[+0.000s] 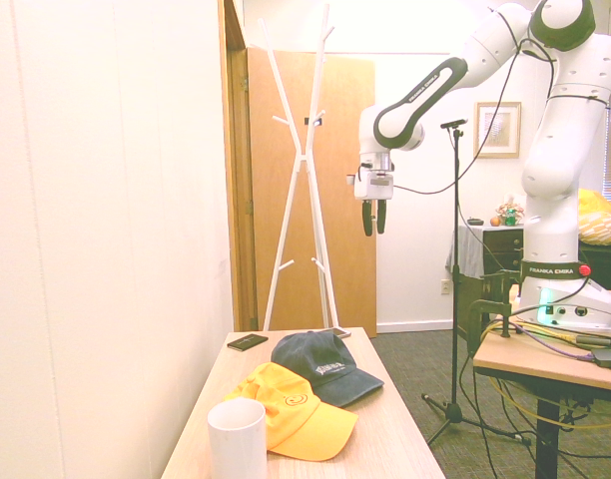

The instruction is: Hang the cap

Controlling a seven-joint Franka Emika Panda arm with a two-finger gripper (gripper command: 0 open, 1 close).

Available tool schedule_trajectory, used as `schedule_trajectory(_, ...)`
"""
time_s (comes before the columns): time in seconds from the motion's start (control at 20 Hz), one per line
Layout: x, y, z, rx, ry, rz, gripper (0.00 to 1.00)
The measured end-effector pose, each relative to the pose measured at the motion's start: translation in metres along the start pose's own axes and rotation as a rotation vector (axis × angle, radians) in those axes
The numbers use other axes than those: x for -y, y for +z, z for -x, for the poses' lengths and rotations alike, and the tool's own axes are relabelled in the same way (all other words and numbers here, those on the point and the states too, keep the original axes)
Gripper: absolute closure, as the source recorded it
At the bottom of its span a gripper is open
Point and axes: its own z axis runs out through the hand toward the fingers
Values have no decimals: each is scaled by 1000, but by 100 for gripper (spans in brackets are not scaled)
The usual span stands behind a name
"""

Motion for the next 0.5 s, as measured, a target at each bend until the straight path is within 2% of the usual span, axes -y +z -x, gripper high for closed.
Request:
schedule_trajectory(0.25,8,7,6,2,11,4,0)
schedule_trajectory(0.5,53,33,46,-4,-43,14,0)
